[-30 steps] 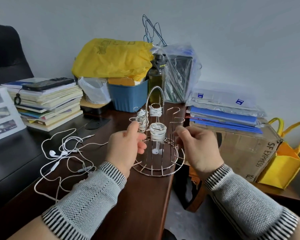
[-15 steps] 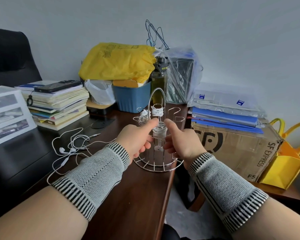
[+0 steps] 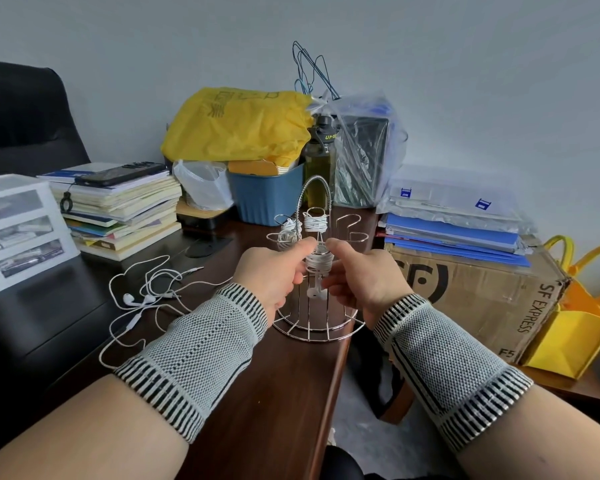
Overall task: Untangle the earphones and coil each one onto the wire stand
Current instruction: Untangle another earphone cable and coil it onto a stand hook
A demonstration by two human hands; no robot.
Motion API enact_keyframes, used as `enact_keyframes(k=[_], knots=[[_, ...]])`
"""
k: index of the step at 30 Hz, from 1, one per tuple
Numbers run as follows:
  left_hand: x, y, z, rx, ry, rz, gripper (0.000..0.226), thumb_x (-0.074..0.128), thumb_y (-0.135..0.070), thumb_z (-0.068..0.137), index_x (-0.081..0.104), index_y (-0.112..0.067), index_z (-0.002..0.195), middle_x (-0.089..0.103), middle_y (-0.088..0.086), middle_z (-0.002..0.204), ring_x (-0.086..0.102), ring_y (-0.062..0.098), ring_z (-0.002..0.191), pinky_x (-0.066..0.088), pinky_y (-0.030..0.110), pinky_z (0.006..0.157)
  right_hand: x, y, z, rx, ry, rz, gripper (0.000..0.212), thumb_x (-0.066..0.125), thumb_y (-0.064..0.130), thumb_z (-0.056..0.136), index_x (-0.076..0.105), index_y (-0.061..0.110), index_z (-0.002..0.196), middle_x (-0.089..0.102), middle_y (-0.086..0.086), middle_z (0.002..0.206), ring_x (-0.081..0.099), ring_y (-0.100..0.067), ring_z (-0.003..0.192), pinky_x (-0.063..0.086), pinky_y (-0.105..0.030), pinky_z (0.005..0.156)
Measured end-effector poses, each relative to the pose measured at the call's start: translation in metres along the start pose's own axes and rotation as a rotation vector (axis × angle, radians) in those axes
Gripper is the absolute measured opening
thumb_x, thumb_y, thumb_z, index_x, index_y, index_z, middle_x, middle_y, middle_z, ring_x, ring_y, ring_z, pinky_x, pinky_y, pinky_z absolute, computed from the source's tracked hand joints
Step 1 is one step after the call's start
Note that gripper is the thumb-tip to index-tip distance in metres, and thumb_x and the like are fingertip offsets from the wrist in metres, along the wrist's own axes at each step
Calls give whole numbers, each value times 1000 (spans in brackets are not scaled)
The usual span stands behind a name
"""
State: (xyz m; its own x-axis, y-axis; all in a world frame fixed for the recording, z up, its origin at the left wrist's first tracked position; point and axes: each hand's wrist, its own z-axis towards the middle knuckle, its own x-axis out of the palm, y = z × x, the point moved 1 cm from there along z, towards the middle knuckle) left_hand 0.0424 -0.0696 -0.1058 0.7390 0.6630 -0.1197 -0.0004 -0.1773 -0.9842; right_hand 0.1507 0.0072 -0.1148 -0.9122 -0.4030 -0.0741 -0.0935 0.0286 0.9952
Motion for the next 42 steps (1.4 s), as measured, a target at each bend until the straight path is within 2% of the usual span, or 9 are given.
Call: enact_keyframes(k=[9, 14, 25, 29, 32, 35, 37, 39, 42], knots=[[-2, 1, -4, 15, -2, 26, 47, 69, -53, 82, 72, -6, 85, 49, -4, 53, 33, 8, 42, 26, 20, 39, -1, 5, -2, 17, -7, -52, 46, 63, 45, 84, 67, 0, 73, 67, -11, 62, 54, -16, 47, 44, -25, 48], [-2, 3, -4, 13, 25, 24, 48, 64, -54, 85, 73, -7, 87, 50, -2, 55, 35, 8, 44, 27, 19, 41, -1, 3, -4, 90, 30, 34, 51, 64, 46, 84, 66, -5, 88, 70, -14, 66, 58, -18, 50, 48, -26, 52], [-2, 1, -2, 60, -21, 29, 43, 66, -50, 85, 73, -8, 83, 50, -5, 48, 34, 6, 37, 27, 18, 37, 0, 13, -6, 49, 35, 103, 33, 69, 29, 84, 60, 2, 66, 63, -13, 60, 54, -17, 47, 48, -26, 51], [-2, 13, -6, 98, -5, -1, 47, 53, -56, 91, 74, -15, 84, 53, -5, 46, 38, 6, 37, 31, 21, 43, -2, 0, -10, 16, 2, 135, 39, 61, 37, 88, 64, 0, 76, 64, -12, 57, 51, -19, 46, 45, -27, 50], [-3, 27, -7, 174, -24, 30, 40, 50, -43, 97, 71, -22, 70, 52, -4, 41, 37, 12, 43, 33, 24, 49, -2, -20, -15, 41, 42, 268, 28, 51, 26, 93, 63, 1, 90, 61, -13, 54, 45, -18, 43, 37, -23, 46], [-2, 45, -3, 310, -106, 200, 48, 61, -29, 91, 60, -18, 45, 48, -4, 38, 39, 11, 40, 34, 25, 51, 3, -36, -17, -2, 115, 246, 14, 59, 9, 91, 62, 0, 101, 60, -11, 52, 47, -14, 38, 36, -20, 39], [1, 52, -2, 398, -101, 271, 43, 61, -27, 92, 64, -21, 50, 54, -5, 42, 43, 4, 39, 37, 24, 50, 8, -39, -16, -31, 154, 248, 13, 61, 5, 90, 61, -2, 102, 60, -11, 53, 46, -14, 37, 35, -19, 37], [3, 56, -3, 445, -76, 281, 35, 60, -24, 93, 67, -36, 61, 58, -8, 45, 49, 2, 44, 44, 22, 54, 12, -39, -14, -75, 158, 255, 6, 59, 5, 91, 61, 0, 93, 60, -11, 53, 45, -15, 38, 35, -19, 37], [4, 59, -1, 444, -60, 221, 26, 61, -22, 92, 71, -41, 78, 60, -7, 47, 53, 2, 46, 48, 27, 59, 18, -43, -12, -156, 128, 294, 16, 58, 8, 92, 61, 6, 77, 58, -11, 52, 47, -17, 41, 37, -20, 38]])
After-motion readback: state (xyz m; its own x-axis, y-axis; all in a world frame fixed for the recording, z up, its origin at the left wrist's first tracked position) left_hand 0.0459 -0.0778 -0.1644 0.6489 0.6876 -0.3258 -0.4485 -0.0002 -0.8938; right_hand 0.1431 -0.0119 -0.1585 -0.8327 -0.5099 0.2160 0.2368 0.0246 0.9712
